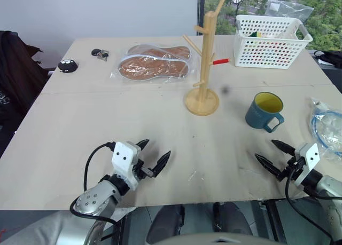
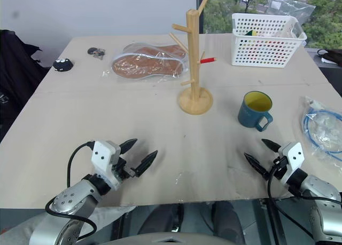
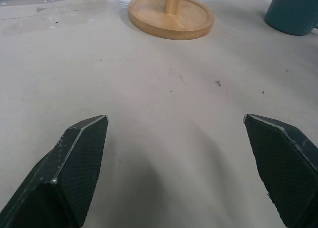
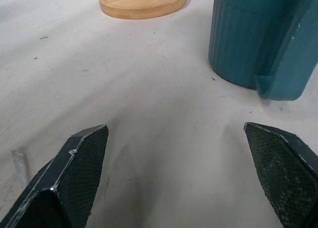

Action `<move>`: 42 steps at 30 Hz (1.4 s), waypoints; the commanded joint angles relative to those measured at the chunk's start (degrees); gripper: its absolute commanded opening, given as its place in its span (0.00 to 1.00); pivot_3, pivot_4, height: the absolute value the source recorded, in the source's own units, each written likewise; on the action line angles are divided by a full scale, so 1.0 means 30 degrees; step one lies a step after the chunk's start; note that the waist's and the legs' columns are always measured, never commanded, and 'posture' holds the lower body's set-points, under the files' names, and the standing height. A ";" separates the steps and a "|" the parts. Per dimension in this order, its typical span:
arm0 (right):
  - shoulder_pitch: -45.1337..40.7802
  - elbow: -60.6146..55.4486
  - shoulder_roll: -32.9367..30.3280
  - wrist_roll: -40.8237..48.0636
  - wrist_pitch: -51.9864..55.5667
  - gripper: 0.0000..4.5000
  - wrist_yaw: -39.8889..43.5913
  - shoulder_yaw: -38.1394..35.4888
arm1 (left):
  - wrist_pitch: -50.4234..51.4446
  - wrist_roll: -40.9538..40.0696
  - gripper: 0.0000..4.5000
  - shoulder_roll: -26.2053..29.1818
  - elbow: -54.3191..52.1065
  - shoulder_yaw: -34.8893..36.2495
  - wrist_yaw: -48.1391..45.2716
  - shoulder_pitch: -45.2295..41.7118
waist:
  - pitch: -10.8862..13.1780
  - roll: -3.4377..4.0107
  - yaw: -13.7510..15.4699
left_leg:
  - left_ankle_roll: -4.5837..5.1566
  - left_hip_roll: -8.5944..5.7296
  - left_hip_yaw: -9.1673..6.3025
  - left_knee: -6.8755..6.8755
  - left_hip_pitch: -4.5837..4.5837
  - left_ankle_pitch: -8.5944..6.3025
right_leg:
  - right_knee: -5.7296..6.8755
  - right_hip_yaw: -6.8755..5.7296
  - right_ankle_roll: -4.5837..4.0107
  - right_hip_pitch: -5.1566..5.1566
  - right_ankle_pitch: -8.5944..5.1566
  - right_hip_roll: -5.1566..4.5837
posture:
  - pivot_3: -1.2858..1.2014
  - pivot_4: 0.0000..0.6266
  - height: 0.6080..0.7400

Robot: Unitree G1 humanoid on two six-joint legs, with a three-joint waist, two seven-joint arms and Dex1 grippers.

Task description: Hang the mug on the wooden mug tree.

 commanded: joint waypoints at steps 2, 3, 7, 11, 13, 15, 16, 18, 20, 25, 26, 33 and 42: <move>0.0120 -0.0749 -0.0044 0.0009 0.0167 0.98 -0.0442 -0.0216 | -0.0412 -0.0101 1.00 -0.0046 0.0513 -0.0367 -0.0524 -0.0431 | -0.0001 0.0004 0.0006 | 0.0000 0.0000 0.0000 0.0000 0.0000 0.0000 | 0.0000 0.0000 -0.0001 0.0000 0.0000 0.0000 | 0.52 0.24 1.00; 0.0135 -0.0741 -0.0029 -0.0067 0.0178 0.98 -0.0606 -0.0234 | -0.0583 -0.0074 1.00 0.0035 0.0800 -0.0442 -0.0799 -0.0489 | -0.0001 0.0004 0.0017 | 0.0000 0.0000 -0.0001 0.0000 0.0001 0.0000 | 0.0000 -0.0002 0.0000 0.0000 0.0000 0.0000 | 0.52 0.24 1.00; -0.0247 -0.0414 0.0075 -0.0234 0.0133 0.98 -0.0939 -0.0134 | -0.0928 -0.0196 1.00 -0.0118 0.1539 -0.0225 -0.1073 -0.0753 | 0.0002 0.0003 -0.0007 | 0.0000 0.0000 0.0001 0.0000 0.0001 0.0000 | 0.0000 0.0000 0.0000 0.0000 0.0000 0.0004 | 0.52 0.24 1.00; -0.0369 -0.0418 0.0163 -0.0317 0.0129 0.98 -0.1086 -0.0079 | -0.1461 0.0034 1.00 0.0148 0.1843 -0.0317 -0.1568 -0.0787 | 0.0002 0.0004 -0.0002 | 0.0000 0.0001 0.0001 0.0000 -0.0001 0.0000 | 0.0000 0.0000 -0.0002 -0.0007 0.0001 0.0005 | 0.52 0.24 1.00; -0.0471 -0.0215 0.0184 -0.0413 0.0033 0.98 -0.1099 -0.0034 | -0.1618 0.0094 1.00 0.0107 0.2131 -0.0283 -0.1593 -0.0924 | 0.0002 0.0004 0.0003 | -0.0001 0.0001 0.0000 -0.0001 -0.0005 0.0000 | 0.0000 0.0000 -0.0002 -0.0008 0.0001 0.0004 | 0.52 0.24 1.00; -0.0499 -0.0165 0.0226 -0.0443 -0.0020 0.98 -0.1187 -0.0094 | -0.1633 0.0116 1.00 0.0082 0.2213 -0.0420 -0.1657 -0.1141 | 0.0002 0.0003 0.0005 | 0.0000 0.0001 0.0000 -0.0001 -0.0006 0.0000 | 0.0000 -0.0001 -0.0002 -0.0009 0.0001 0.0004 | 0.52 0.24 1.00; -0.0513 -0.0180 0.0270 -0.0413 0.0004 0.98 -0.1263 -0.0157 | -0.1650 0.0121 1.00 0.0102 0.2232 -0.0500 -0.1722 -0.1231 | 0.0002 0.0004 0.0013 | 0.0000 0.0001 0.0000 0.0000 -0.0007 0.0000 | 0.0000 -0.0001 -0.0002 -0.0009 0.0001 0.0003 | 0.52 0.24 1.00; -0.0538 -0.0097 0.0334 -0.0467 -0.0053 0.98 -0.1358 -0.0231 | -0.1673 0.0194 1.00 0.0157 0.2325 -0.0599 -0.1778 -0.1340 | 0.0002 0.0004 0.0013 | 0.0000 0.0001 -0.0002 -0.0001 -0.0007 0.0000 | 0.0000 -0.0002 -0.0002 -0.0009 0.0001 0.0004 | 0.52 0.24 1.00; -0.0583 -0.0010 0.0400 -0.0558 -0.0099 0.98 -0.1486 -0.0255 | -0.1816 0.0424 1.00 0.0309 0.2396 -0.0704 -0.1913 -0.1431 | 0.0002 0.0005 0.0004 | -0.0001 0.0001 -0.0001 0.0000 -0.0007 0.0000 | 0.0000 -0.0001 -0.0002 -0.0009 0.0002 0.0004 | 0.52 0.24 1.00; -0.0528 -0.0594 0.1211 -0.0405 0.0299 0.98 -0.3053 -0.0589 | -0.1686 0.0268 1.00 0.0587 0.2120 -0.0717 -0.2337 -0.1991 | 0.0002 0.0006 0.0004 | -0.0001 0.0002 -0.0001 -0.0003 -0.0014 0.0000 | 0.0000 0.0001 -0.0004 -0.0025 0.0002 0.0007 | 0.52 0.24 1.00; -0.0547 -0.0875 0.1552 -0.0367 0.0517 0.98 -0.3779 -0.0746 | -0.1612 0.0089 1.00 0.0717 0.2012 -0.0822 -0.2647 -0.2248 | 0.0002 0.0007 0.0004 | -0.0001 0.0003 -0.0004 -0.0003 -0.0016 0.0000 | 0.0000 -0.0001 -0.0004 -0.0026 0.0003 0.0008 | 0.52 0.24 1.00; -0.1065 -0.4935 0.4835 -0.0897 0.3315 0.98 -1.0368 -0.0639 | -0.0647 -0.0813 1.00 0.2001 0.2393 -0.2088 -0.5305 -0.5960 | 0.0000 0.0027 -0.0005 | -0.0010 -0.0001 -0.0009 -0.0002 -0.0037 0.0006 | 0.0011 0.0002 -0.0006 -0.0049 0.0006 0.0016 | 0.52 0.24 1.00; -0.2853 -0.5593 0.6644 -0.2616 0.4698 0.98 -1.4816 -0.0538 | 0.2116 -0.3066 1.00 0.2929 0.2409 -0.2974 -0.7749 -1.0586 | -0.0001 0.0030 -0.0064 | -0.0128 -0.0030 -0.0003 -0.0009 -0.0171 0.0077 | 0.0042 0.0026 0.0058 -0.0203 0.0053 0.0038 | 0.52 0.24 1.00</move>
